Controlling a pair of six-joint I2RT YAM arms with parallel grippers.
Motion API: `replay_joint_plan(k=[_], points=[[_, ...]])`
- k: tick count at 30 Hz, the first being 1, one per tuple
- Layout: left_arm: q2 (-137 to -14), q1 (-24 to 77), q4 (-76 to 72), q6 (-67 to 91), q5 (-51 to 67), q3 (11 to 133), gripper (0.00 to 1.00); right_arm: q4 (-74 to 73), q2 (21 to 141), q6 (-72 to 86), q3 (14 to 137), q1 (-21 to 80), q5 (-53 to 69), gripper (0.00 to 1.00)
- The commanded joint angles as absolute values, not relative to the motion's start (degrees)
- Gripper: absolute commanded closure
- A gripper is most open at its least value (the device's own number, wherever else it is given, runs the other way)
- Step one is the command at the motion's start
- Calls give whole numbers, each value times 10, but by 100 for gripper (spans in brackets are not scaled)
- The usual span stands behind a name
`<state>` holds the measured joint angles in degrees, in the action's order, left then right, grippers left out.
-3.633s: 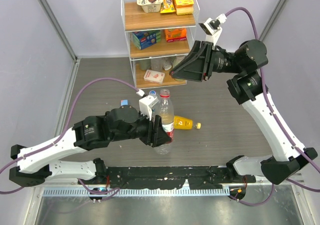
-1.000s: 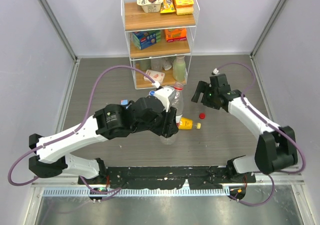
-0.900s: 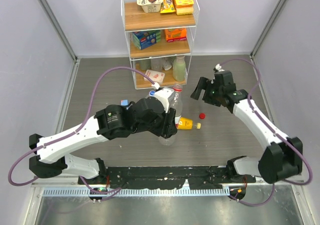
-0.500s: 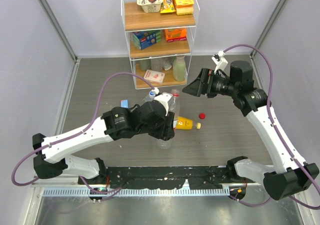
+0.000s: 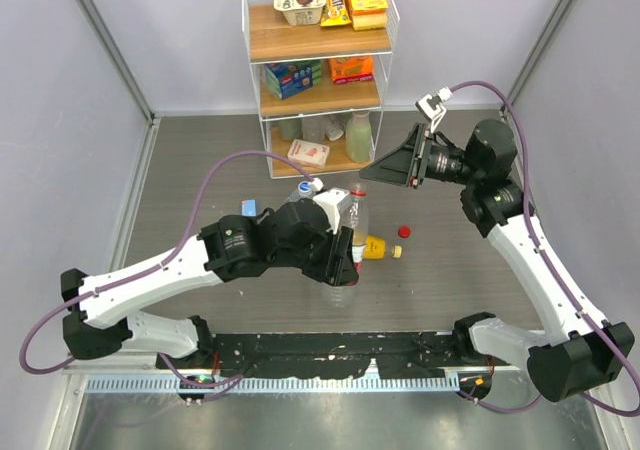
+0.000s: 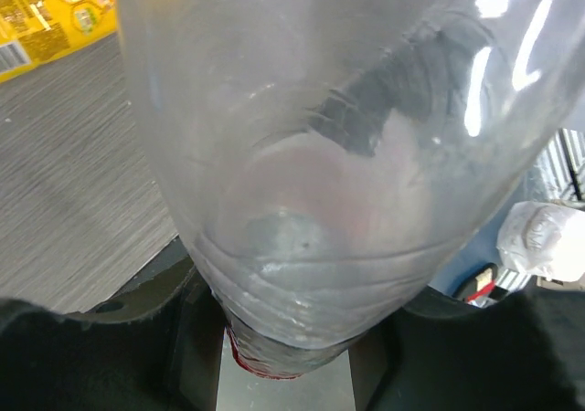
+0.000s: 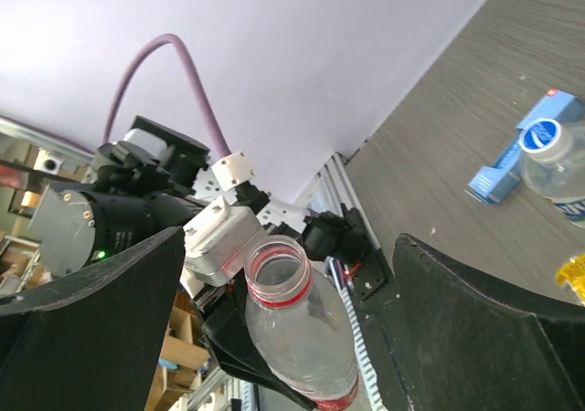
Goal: Unscrew the bottle caps
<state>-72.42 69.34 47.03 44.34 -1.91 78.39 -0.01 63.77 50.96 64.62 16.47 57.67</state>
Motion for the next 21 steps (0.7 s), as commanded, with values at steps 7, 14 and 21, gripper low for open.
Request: replay_joint_plan(k=[7, 14, 21], points=[[-680, 686, 332, 453, 68, 786, 96, 148, 621, 620, 660, 178, 658, 0], [-715, 681, 323, 454, 98, 820, 99, 155, 616, 640, 673, 178, 672, 2], [-712, 682, 313, 455, 79, 818, 100, 190, 635, 676, 667, 178, 708, 38]])
